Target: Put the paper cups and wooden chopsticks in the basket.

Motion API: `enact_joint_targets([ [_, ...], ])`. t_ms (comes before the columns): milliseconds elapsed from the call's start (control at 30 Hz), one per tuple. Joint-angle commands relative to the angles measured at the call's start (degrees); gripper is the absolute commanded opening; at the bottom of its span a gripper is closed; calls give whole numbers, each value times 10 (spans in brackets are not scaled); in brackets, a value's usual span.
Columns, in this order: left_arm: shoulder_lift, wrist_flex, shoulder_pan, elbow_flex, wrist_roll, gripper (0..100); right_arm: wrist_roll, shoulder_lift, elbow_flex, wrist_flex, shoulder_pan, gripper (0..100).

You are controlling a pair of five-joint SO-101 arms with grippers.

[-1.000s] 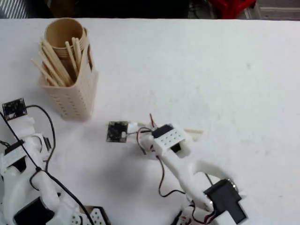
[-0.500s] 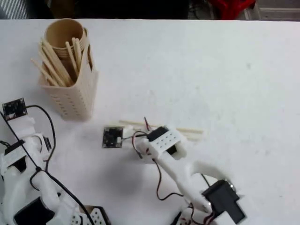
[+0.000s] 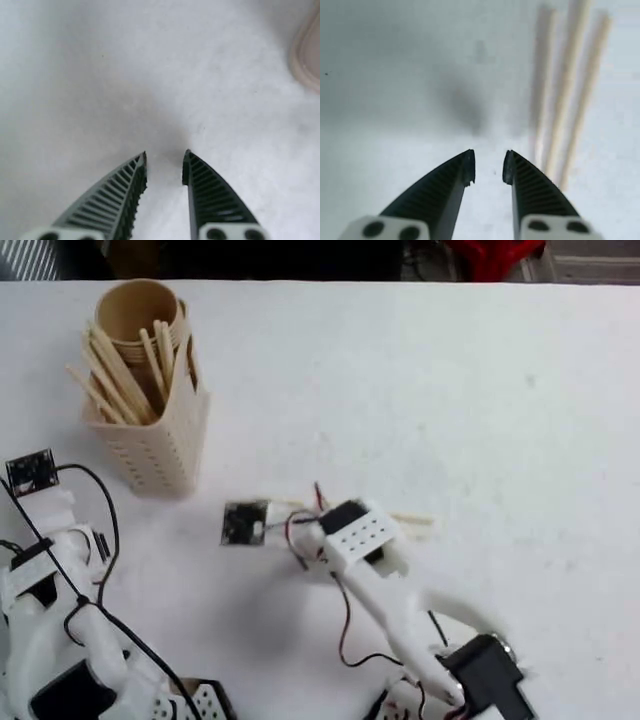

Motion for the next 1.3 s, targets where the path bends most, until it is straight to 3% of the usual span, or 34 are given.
enact_joint_targets([
  [0, -10, -15, 7, -3, 4, 135, -12, -18, -53, 22, 28, 126],
  [167, -10, -15, 7, -3, 4, 135, -17, 58, -55, -43, 30, 189],
  [433, -10, -15, 7, -3, 4, 135, -12, 152, -57, -74, 29, 190],
  [500, -10, -15, 7, -3, 4, 135, -12, 153, -58, -73, 30, 162],
  [633, -10, -15, 7, -3, 4, 135, -16, 145, -55, -68, 26, 6],
  [767, -10, -15, 7, -3, 4, 135, -18, 123, -58, -31, 25, 17],
  [1033, -10, -15, 7, -3, 4, 135, -120, -49, -58, 1, 25, 16],
  [1267, -10, -15, 7, -3, 4, 135, -285, -198, -113, 0, -3, 16],
])
